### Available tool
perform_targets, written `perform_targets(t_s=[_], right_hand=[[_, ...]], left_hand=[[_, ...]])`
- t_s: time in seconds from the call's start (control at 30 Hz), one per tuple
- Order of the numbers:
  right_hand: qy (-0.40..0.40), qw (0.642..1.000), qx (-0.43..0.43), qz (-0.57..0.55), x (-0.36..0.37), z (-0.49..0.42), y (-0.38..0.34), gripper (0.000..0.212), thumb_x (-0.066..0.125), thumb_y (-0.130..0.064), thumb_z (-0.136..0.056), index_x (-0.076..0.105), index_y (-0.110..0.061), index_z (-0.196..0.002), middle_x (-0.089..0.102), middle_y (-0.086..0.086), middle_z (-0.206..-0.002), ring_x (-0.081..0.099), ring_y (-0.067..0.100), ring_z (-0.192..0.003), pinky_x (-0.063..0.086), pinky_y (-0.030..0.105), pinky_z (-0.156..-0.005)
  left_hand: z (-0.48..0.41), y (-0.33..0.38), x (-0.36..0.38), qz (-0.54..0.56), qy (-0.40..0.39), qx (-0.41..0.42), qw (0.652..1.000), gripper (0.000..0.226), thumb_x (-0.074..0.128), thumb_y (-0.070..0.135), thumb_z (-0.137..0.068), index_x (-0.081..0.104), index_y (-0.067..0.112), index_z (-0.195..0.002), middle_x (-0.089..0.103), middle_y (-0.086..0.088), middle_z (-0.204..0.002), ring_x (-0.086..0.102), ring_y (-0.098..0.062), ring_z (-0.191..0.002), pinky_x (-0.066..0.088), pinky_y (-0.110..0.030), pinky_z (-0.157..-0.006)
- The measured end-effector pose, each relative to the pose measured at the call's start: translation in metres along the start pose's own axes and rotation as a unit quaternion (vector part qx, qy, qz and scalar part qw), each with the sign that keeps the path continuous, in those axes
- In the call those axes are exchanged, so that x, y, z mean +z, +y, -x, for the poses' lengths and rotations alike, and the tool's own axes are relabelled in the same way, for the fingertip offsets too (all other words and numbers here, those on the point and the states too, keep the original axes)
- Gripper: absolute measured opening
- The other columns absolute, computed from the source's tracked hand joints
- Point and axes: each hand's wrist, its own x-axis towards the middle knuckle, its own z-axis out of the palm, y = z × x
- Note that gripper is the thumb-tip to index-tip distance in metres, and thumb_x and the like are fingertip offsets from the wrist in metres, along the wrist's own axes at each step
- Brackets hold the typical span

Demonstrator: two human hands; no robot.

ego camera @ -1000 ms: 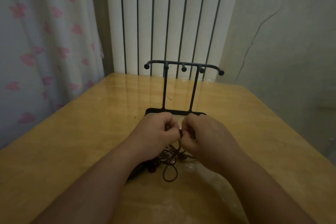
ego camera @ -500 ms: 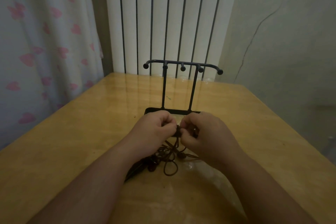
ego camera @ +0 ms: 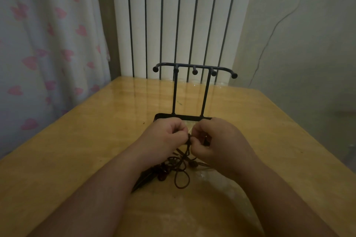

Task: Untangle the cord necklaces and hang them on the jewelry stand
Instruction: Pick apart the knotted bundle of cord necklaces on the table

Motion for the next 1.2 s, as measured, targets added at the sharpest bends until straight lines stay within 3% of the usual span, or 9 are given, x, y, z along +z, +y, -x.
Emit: perform_targets(t_s=[0.17,0.33,0.53,0.67,0.87,0.97,1.1,1.2], right_hand=[[-0.001,0.999,-0.012,0.041,0.001,-0.003,0.0,0.006,0.056,-0.032,-0.086,0.057,-0.027,-0.083,0.051,-0.01,-0.071,0.046,0.008,-0.066,0.042,0.025,-0.055],[0.011,1.0,-0.004,0.02,0.001,0.0,-0.002,0.008,0.054,-0.032,-0.084,0.053,-0.026,-0.078,0.049,-0.01,-0.068,0.044,0.007,-0.064,0.033,0.021,-0.052],[0.07,0.975,0.075,-0.198,0.011,0.002,-0.006,0.01,0.053,-0.023,-0.084,0.051,-0.026,-0.074,0.049,-0.01,-0.061,0.042,0.004,-0.054,0.035,0.018,-0.047],[0.069,0.948,0.099,-0.296,0.013,0.001,-0.006,0.01,0.052,-0.021,-0.087,0.056,-0.023,-0.078,0.05,-0.014,-0.058,0.041,0.003,-0.054,0.042,0.034,-0.052],[0.079,0.968,0.063,-0.228,0.009,0.003,-0.002,0.009,0.06,-0.022,-0.088,0.062,-0.03,-0.086,0.055,-0.017,-0.061,0.049,0.001,-0.056,0.04,0.013,-0.05],[0.074,0.98,0.064,-0.173,0.009,0.002,-0.002,0.01,0.061,-0.023,-0.087,0.061,-0.032,-0.083,0.053,-0.014,-0.062,0.051,0.0,-0.06,0.041,0.012,-0.053],[0.079,0.973,0.08,-0.202,0.01,0.002,-0.002,0.011,0.057,-0.024,-0.086,0.059,-0.032,-0.078,0.054,-0.01,-0.061,0.049,0.001,-0.057,0.041,0.015,-0.051],[0.065,0.974,0.074,-0.204,0.01,0.003,-0.001,0.01,0.056,-0.025,-0.086,0.059,-0.033,-0.08,0.055,-0.008,-0.063,0.048,0.002,-0.058,0.041,0.017,-0.051]], left_hand=[[0.001,0.0,0.001,0.012,-0.013,-0.009,1.0,0.023,0.054,0.018,-0.091,0.058,0.027,-0.071,0.052,0.015,-0.054,0.043,-0.001,-0.051,0.037,-0.023,-0.054],[0.0,0.001,0.002,-0.001,-0.02,0.004,1.0,0.025,0.055,0.02,-0.091,0.057,0.033,-0.07,0.051,0.018,-0.055,0.042,0.002,-0.05,0.036,-0.023,-0.054],[-0.001,0.003,0.004,0.074,-0.013,-0.003,0.997,0.025,0.051,0.027,-0.085,0.059,0.037,-0.064,0.05,0.014,-0.058,0.044,-0.01,-0.06,0.039,-0.034,-0.061],[0.0,0.002,0.002,0.109,-0.002,-0.013,0.994,0.037,0.049,0.014,-0.093,0.061,0.033,-0.064,0.05,0.01,-0.059,0.044,-0.01,-0.059,0.038,-0.029,-0.058],[-0.001,0.001,-0.001,0.092,0.018,-0.01,0.996,0.033,0.051,0.014,-0.093,0.059,0.032,-0.066,0.05,0.013,-0.055,0.043,-0.009,-0.057,0.038,-0.03,-0.059],[-0.001,0.0,0.0,0.075,0.018,-0.01,0.997,0.033,0.052,0.016,-0.092,0.059,0.033,-0.065,0.051,0.016,-0.053,0.044,-0.001,-0.053,0.037,-0.026,-0.059],[-0.002,0.0,0.0,0.069,0.019,-0.014,0.997,0.034,0.053,0.017,-0.091,0.061,0.036,-0.064,0.052,0.017,-0.054,0.044,-0.001,-0.054,0.038,-0.026,-0.059],[-0.001,0.002,-0.001,0.068,0.03,-0.006,0.997,0.022,0.056,0.019,-0.092,0.066,0.03,-0.075,0.058,0.016,-0.06,0.05,0.001,-0.057,0.04,-0.025,-0.062]])
